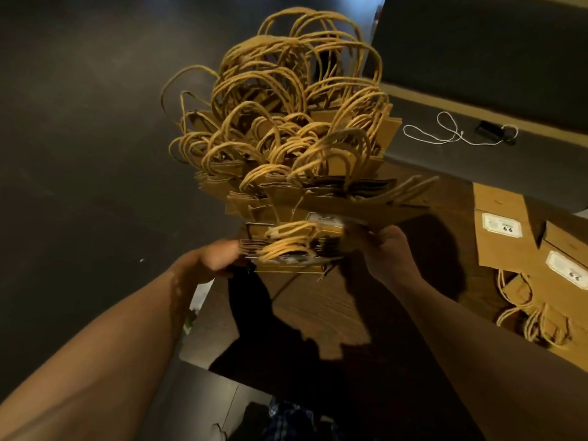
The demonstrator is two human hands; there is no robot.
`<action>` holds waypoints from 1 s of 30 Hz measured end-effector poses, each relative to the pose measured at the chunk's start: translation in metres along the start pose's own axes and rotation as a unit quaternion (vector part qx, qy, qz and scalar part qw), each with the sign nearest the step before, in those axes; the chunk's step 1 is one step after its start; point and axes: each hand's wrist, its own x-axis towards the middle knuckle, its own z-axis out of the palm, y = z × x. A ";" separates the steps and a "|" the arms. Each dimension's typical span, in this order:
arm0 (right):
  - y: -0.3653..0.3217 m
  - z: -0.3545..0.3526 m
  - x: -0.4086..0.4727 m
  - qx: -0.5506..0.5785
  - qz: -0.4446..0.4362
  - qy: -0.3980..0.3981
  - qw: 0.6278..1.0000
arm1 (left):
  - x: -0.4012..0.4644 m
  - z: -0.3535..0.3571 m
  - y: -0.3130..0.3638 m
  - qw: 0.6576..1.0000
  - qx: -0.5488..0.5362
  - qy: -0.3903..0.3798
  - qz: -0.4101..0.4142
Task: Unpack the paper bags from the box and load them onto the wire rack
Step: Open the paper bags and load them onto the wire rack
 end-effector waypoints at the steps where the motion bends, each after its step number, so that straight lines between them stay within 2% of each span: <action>1: 0.000 0.000 0.000 -0.001 0.011 -0.003 1.000 | -0.002 0.000 0.003 1.000 -0.025 -0.005 -0.014; 3: 0.005 0.000 0.001 -0.013 0.030 -0.014 0.999 | -0.007 0.003 0.007 0.999 0.030 0.022 0.001; 5: 0.006 0.004 0.001 -0.029 0.037 -0.038 0.998 | -0.004 0.009 0.008 0.999 0.032 -0.014 0.008; 8: 0.001 0.017 0.003 0.071 0.086 -0.081 0.991 | -0.009 0.008 0.008 1.000 0.001 -0.010 0.007; 10: -0.001 0.027 0.006 0.047 0.079 -0.091 0.992 | -0.008 0.003 0.005 0.999 -0.038 0.021 0.008; 12: 0.000 0.034 0.006 0.013 0.053 -0.090 0.994 | -0.009 -0.001 0.003 0.995 -0.064 0.054 0.062; 15: 0.011 0.041 0.007 -0.069 0.075 -0.086 0.991 | -0.018 -0.006 -0.005 0.987 -0.033 0.146 0.056; 17: 0.013 0.044 0.011 -0.128 0.091 -0.076 0.985 | -0.026 -0.005 -0.006 0.971 -0.045 0.208 0.106; 20: 0.009 0.045 0.013 -0.142 0.106 -0.075 0.981 | -0.030 -0.003 -0.004 0.954 -0.047 0.245 0.168; 22: 0.003 0.044 0.009 -0.163 0.099 -0.069 0.979 | -0.031 -0.003 -0.002 0.953 -0.021 0.249 0.173; 25: 0.001 0.040 0.004 -0.114 0.075 -0.033 0.990 | -0.028 -0.004 -0.001 0.960 0.029 0.234 0.154; 30: 0.010 0.041 0.003 -0.037 0.129 -0.007 0.991 | -0.003 0.012 -0.016 0.970 0.193 0.140 0.041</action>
